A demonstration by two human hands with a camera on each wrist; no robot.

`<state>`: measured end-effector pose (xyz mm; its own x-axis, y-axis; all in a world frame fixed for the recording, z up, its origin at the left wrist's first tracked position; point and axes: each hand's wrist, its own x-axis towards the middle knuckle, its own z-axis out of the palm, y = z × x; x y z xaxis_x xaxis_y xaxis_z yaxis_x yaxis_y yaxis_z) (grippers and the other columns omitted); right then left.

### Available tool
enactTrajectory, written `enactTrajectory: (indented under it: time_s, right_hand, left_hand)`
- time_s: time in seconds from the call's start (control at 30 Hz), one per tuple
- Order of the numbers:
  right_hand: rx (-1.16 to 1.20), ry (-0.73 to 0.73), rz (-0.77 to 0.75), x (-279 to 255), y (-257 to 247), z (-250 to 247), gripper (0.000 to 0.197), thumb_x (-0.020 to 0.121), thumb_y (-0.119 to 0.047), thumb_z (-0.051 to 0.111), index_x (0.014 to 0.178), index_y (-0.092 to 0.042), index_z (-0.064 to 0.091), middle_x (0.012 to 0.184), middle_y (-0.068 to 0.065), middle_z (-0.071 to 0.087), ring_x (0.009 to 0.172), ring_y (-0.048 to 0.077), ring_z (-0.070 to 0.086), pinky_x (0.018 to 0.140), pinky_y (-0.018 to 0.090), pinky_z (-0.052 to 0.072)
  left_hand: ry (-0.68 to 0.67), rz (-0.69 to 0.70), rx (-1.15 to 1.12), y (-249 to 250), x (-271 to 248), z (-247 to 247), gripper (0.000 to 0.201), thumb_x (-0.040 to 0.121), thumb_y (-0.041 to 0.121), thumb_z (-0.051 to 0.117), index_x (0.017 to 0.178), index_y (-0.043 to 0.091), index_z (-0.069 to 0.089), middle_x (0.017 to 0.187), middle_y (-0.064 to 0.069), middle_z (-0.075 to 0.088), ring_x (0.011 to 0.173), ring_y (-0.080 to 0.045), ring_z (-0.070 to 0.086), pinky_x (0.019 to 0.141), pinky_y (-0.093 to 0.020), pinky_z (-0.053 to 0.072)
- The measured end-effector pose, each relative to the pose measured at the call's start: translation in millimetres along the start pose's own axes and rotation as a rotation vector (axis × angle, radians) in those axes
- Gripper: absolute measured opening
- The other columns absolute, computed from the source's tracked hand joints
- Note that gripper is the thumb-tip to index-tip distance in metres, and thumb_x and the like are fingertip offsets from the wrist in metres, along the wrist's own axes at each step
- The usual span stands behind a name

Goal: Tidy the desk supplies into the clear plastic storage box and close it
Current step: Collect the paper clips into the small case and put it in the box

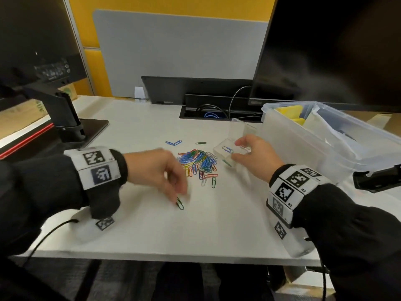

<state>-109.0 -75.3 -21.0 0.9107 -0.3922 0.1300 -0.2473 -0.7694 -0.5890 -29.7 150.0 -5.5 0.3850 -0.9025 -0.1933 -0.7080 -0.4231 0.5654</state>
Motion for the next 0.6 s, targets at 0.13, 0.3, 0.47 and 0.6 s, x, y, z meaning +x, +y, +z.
enactTrajectory:
  time_s: [0.13,0.3,0.47,0.6]
  right_hand:
    - [-0.035,0.003,0.019,6,2,1,0.043,0.084,-0.019,0.065,0.125,-0.013,0.052,0.131,0.009,0.051,0.118,0.024,0.051,0.095,0.028,0.039]
    - [-0.059,0.034,0.076,16,7,-1,0.045,0.086,-0.017,0.061,0.129,-0.009,0.049,0.134,0.013,0.048,0.120,0.026,0.048,0.096,0.029,0.038]
    - [-0.081,-0.002,0.118,25,8,-3,0.046,0.088,-0.006,0.053,0.133,-0.009,0.045,0.137,0.014,0.045,0.125,0.027,0.045,0.101,0.031,0.037]
    - [-0.104,-0.044,0.130,31,7,-4,0.049,0.087,-0.003,0.052,0.134,-0.010,0.044,0.138,0.014,0.044,0.126,0.027,0.044,0.105,0.033,0.036]
  left_hand:
    - [-0.011,-0.005,0.114,-9,17,14,0.020,0.073,0.017,0.078,0.085,0.032,0.074,0.086,0.004,0.070,0.067,-0.001,0.057,0.072,-0.013,0.046]
    - [0.346,-0.019,0.233,-6,45,-4,0.017,0.085,0.020,0.064,0.100,0.019,0.073,0.096,0.006,0.066,0.076,-0.004,0.056,0.067,-0.004,0.040]
    - [0.245,-0.454,0.414,-35,63,-24,0.041,0.100,0.019,0.035,0.139,0.007,0.038,0.148,-0.011,0.036,0.131,-0.026,0.039,0.107,-0.028,0.029]
    - [0.027,-0.511,0.322,-27,70,-23,0.044,0.103,0.028,0.023,0.134,0.001,0.040,0.139,-0.016,0.045,0.122,-0.029,0.046,0.100,-0.029,0.033]
